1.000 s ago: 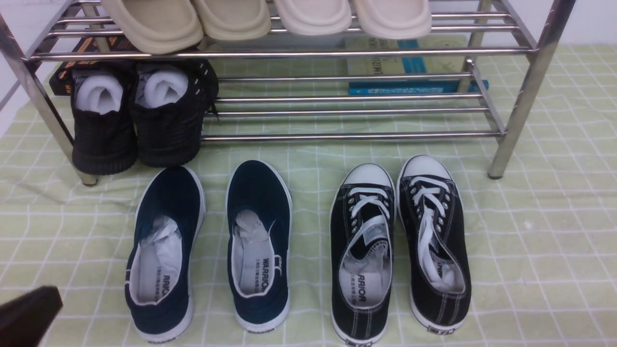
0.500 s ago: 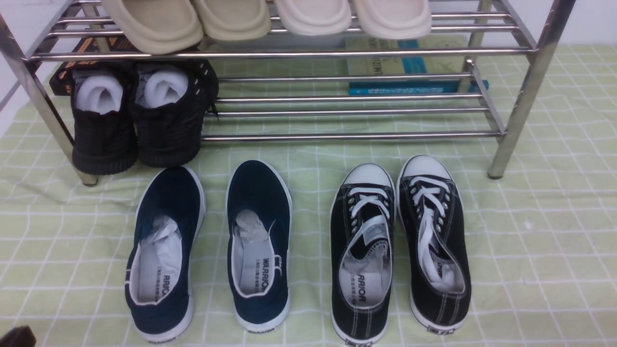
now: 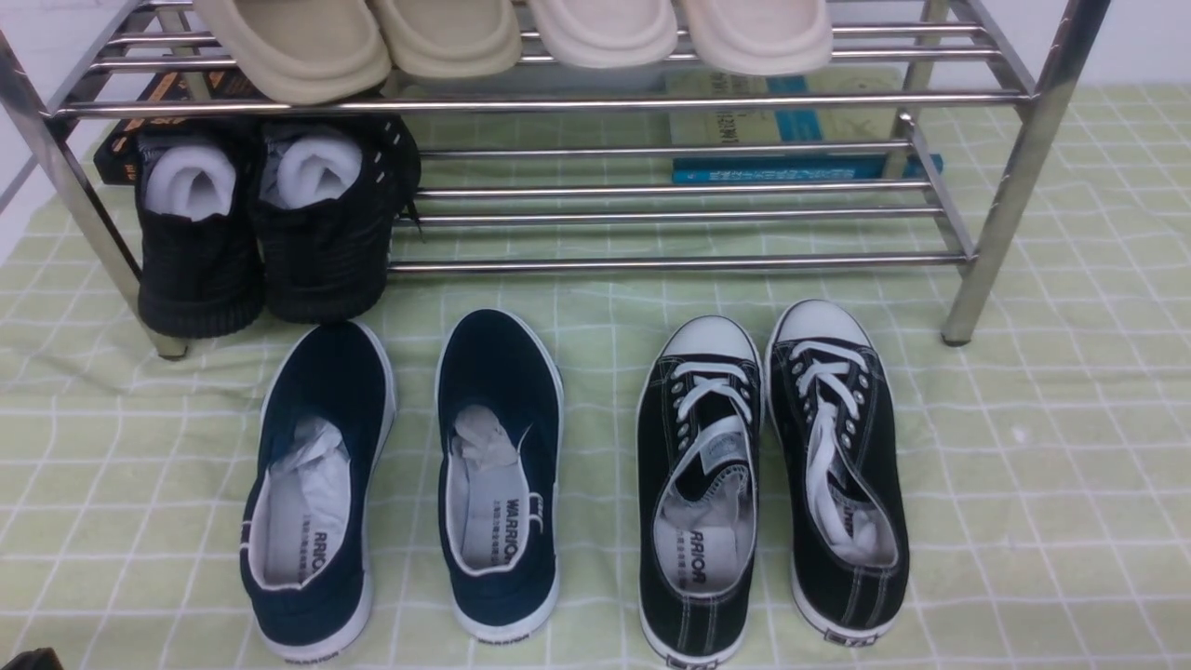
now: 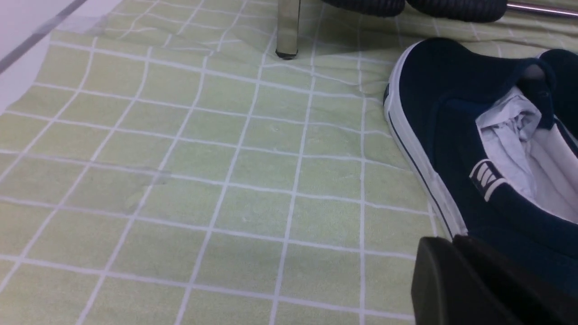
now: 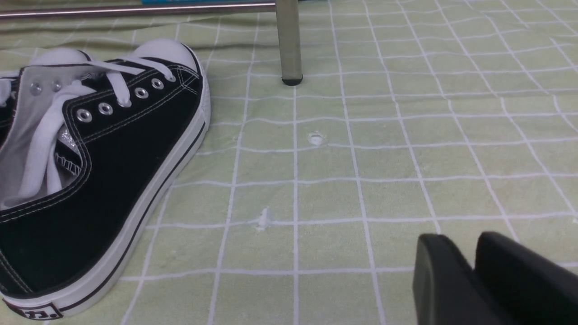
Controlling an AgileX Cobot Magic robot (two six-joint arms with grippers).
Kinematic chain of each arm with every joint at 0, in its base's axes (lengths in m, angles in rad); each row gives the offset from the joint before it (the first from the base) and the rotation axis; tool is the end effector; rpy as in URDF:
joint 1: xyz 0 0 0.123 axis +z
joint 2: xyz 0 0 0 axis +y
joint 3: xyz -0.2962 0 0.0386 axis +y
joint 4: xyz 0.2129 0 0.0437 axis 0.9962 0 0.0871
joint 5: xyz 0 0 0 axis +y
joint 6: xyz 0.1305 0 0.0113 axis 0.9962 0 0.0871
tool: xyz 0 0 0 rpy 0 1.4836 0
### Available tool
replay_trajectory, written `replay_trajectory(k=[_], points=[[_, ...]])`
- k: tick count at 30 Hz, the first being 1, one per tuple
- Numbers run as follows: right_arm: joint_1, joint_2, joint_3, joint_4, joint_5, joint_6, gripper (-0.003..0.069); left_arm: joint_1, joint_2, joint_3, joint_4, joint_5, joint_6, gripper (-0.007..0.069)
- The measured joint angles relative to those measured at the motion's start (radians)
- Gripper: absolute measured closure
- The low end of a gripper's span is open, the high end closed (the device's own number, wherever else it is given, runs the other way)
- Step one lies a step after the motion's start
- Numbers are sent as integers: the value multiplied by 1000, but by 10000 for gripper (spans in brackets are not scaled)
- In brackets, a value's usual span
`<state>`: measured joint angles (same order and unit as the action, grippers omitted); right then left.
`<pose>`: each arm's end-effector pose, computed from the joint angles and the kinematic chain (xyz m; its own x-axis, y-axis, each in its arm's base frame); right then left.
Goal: Take the shoes off the shelf with your hand from the green coffee tablecloth.
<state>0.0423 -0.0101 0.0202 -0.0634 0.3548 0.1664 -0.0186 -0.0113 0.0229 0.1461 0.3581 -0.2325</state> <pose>0.0428 -0.0011 0.1642 -0.2740 0.0952 -0.9570 0.0082 0.9953 0.0967 0.0426 0.0059 0.1633 -0.2712 -0.0903 -0.9583 -0.0566 0.9954 -0.0777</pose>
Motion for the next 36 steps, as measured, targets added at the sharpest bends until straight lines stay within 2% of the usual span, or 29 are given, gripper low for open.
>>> replay_trajectory(k=[16,29,36], points=[[0,0,0,0,0,0,501,-1,0,0,-1,1,-1,568],[0,0,0,0,0,0,482,-1,0,0,104,5,-1,554],[0,0,0,0,0,0,471,-1,0,0,113,7,-1,550]])
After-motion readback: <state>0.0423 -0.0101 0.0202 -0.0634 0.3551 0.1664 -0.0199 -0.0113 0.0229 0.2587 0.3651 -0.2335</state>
